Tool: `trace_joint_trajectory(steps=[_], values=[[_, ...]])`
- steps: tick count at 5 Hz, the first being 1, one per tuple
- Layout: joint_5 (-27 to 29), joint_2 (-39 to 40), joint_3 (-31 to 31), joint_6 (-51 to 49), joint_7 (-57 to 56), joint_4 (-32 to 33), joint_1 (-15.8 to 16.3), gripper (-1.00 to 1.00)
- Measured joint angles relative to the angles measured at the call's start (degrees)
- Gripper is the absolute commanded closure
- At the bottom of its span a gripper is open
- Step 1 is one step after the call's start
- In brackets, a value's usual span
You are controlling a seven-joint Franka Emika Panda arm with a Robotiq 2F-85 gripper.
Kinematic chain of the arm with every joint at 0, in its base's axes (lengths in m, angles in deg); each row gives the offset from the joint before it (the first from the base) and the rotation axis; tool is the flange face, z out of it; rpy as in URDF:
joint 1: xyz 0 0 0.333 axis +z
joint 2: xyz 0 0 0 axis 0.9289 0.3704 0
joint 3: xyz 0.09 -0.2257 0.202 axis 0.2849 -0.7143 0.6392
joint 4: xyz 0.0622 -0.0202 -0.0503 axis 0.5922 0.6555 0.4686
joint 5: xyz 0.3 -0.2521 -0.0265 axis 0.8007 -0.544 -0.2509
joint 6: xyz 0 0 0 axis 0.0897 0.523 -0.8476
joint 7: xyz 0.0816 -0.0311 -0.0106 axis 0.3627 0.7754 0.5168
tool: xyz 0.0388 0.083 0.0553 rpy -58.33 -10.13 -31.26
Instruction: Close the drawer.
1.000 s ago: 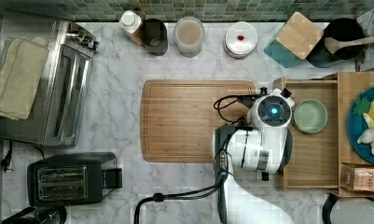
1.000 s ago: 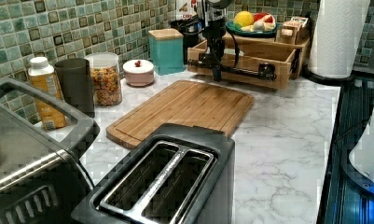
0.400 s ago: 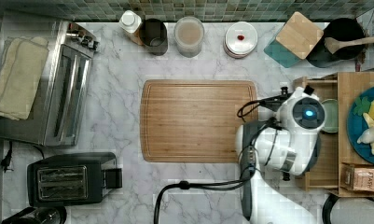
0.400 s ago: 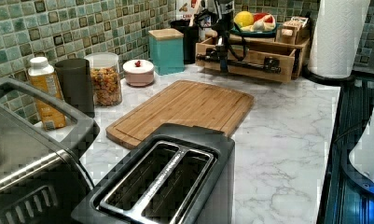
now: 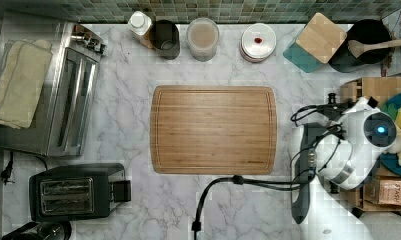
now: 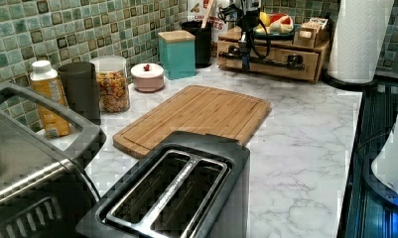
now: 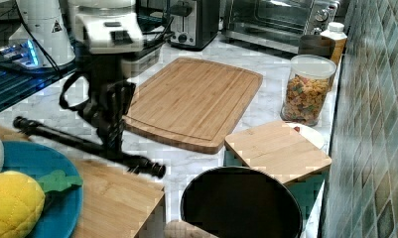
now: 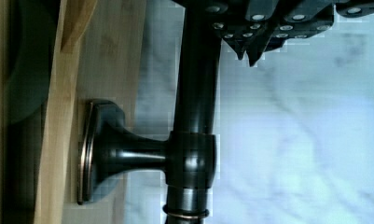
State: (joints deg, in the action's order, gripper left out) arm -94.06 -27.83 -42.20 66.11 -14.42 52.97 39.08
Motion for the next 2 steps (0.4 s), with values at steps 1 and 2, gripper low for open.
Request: trace_joint_trajectory(steps=[1,2], values=[[-0.5,1.1,-1.0,0.2,0.7,-1.5,-0.1,1.00],[-2.9,1.1,-1.1,0.1,1.0,-1.5,0.4,1.00]])
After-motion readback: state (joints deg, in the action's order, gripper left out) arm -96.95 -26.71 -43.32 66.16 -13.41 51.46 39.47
